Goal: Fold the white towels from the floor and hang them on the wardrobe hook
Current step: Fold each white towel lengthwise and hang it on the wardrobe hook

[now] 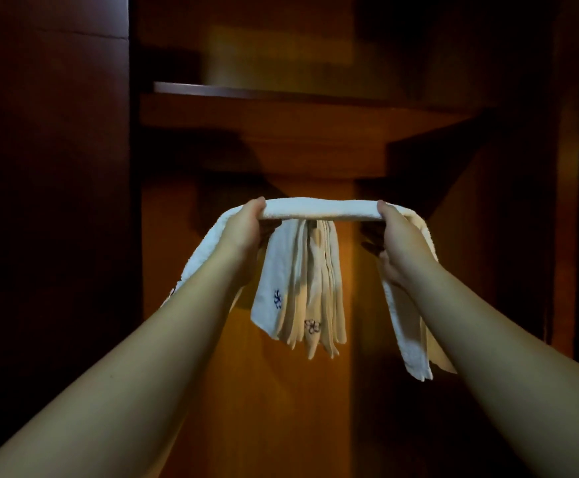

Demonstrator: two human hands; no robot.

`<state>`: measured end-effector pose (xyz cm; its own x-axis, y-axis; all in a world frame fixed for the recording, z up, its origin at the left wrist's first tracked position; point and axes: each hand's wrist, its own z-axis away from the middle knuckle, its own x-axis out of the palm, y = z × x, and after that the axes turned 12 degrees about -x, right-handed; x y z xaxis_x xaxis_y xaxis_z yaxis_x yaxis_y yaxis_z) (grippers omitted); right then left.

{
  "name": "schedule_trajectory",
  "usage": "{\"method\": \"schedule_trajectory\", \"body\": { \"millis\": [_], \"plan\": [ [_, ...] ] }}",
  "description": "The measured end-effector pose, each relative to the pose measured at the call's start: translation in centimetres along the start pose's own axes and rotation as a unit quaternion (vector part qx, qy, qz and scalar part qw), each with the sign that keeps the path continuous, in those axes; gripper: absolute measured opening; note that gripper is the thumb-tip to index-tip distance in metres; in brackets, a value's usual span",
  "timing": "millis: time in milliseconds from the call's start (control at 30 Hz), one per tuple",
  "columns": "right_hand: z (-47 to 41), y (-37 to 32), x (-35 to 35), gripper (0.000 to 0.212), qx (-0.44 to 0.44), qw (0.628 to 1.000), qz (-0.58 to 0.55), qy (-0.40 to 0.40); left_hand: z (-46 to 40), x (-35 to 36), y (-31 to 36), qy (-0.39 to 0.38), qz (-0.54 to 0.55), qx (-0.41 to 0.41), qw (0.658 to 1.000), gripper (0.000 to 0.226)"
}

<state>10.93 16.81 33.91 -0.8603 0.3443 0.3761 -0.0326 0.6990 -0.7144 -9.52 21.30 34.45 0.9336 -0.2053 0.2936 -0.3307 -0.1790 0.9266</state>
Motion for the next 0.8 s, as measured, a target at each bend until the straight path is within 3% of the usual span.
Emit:
{"method": "schedule_trajectory", "body": {
  "millis": [200,367,500,633,800],
  "plan": [
    [-6.8,2.4,1.7,0.038,-0.013,0.998,0.053,-0.034,-6.8,-0.3,1.4,-0.043,-0.019,0.011,0.999,0.042],
    [-13.9,6.3,3.5,0.052,-0.028,0.995,0.077,-0.063,-13.0,0.0,2.0,-0.010,-0.048,0.019,0.999,0.047],
    [-20.0,9.3,4.7,0.052,-0.029,0.992,0.078,-0.100,-17.9,0.4,2.3,-0.021,-0.065,0.036,0.997,0.060],
    [-24.2,12.9,4.9,0.090,-0.003,0.987,0.052,-0.152,-22.1,0.7,1.2,-0.051,-0.105,0.061,0.991,0.077],
    [-26.8,17.3,4.7,0.095,0.026,0.981,0.005,-0.190,-25.7,0.4,-0.8,-0.048,-0.123,0.043,0.990,0.092]
  ]
}}
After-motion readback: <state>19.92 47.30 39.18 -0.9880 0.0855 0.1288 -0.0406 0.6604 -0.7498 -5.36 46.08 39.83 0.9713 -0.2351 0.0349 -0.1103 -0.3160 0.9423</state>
